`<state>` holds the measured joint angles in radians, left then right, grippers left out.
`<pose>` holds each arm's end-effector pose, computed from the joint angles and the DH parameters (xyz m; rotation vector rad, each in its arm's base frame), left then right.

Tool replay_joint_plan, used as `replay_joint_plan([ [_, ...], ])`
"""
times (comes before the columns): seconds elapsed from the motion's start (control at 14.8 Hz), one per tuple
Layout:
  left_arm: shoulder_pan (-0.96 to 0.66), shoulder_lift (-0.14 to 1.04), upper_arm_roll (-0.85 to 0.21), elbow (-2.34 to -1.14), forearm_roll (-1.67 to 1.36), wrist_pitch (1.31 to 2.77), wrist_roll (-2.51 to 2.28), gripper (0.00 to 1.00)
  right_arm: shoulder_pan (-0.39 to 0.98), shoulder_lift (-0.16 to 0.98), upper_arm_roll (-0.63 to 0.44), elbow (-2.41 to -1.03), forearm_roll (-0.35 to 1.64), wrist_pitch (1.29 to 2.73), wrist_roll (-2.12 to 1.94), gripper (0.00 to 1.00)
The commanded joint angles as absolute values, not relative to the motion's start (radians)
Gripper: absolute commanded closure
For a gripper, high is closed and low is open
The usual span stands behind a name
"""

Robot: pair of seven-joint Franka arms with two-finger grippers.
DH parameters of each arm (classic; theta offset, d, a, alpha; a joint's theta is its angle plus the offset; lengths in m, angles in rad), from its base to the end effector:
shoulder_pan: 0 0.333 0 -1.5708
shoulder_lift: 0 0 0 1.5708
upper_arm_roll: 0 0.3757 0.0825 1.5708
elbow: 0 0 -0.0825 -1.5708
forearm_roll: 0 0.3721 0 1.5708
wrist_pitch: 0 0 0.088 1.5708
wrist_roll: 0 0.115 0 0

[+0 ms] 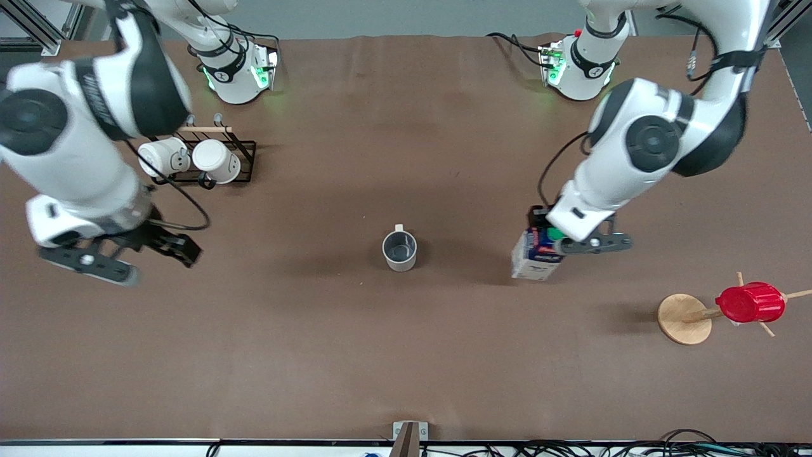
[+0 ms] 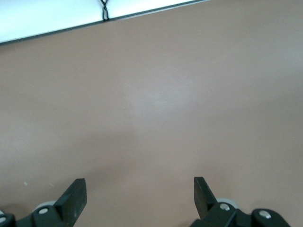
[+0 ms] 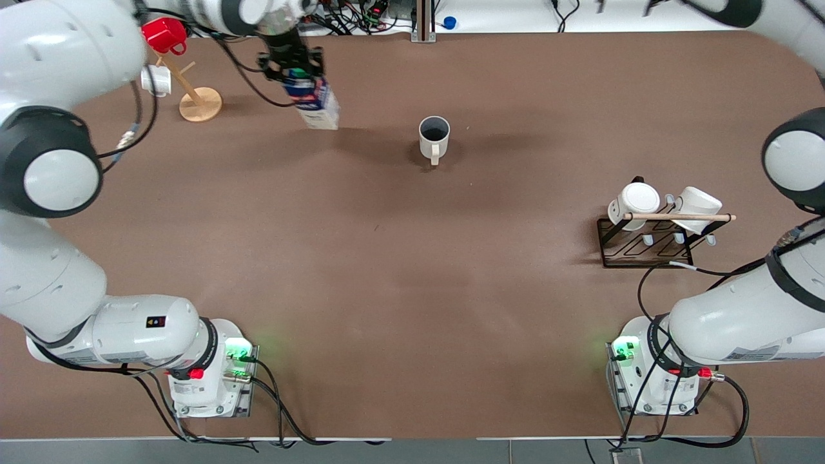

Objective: Place cup and milk on table
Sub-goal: 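Release the mug and withdraw the right gripper while the left gripper carries the carton, then lower the milk carton beside the grey mug and open the left gripper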

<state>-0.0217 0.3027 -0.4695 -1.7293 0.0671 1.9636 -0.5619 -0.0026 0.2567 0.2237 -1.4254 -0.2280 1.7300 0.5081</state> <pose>0.5777 -0.2685 0.4726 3.0919 0.0926 -0.1041 0.6395 0.0999 0.6103 2.9712 -0.3968 0.1668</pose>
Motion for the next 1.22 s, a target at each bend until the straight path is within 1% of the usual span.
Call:
replay_joint_plan([
  [0.0,-0.103,0.391,-0.468,-1.629,0.089,1.944,-0.650,0.35,-0.005,0.114,0.102,-1.477,-0.093,1.645,0.312,0.00],
  [0.14,-0.168,0.454,-0.465,-1.565,0.091,1.942,-0.692,0.35,-0.005,0.059,0.010,-1.474,-0.020,1.571,0.185,0.00],
  [0.27,-0.213,0.483,-0.463,-1.555,0.091,1.942,-0.739,0.35,-0.006,0.038,-0.034,-1.460,0.014,1.520,0.079,0.00],
  [0.34,-0.236,0.498,-0.463,-1.551,0.092,1.942,-0.762,0.35,-0.006,0.040,-0.037,-1.419,0.024,1.494,0.066,0.00],
  [0.47,-0.265,0.531,-0.465,-1.523,0.129,1.942,-0.811,0.35,-0.002,0.041,-0.029,-1.410,0.015,1.448,0.075,0.00],
  [0.75,-0.325,0.624,-0.462,-1.424,0.192,1.913,-0.913,0.35,0.002,0.043,-0.029,-1.408,0.015,1.454,0.061,0.00],
  [1.15,-0.341,0.646,-0.462,-1.419,0.195,1.908,-0.910,0.35,-0.012,0.043,-0.015,-1.408,0.015,1.450,0.061,0.00],
])
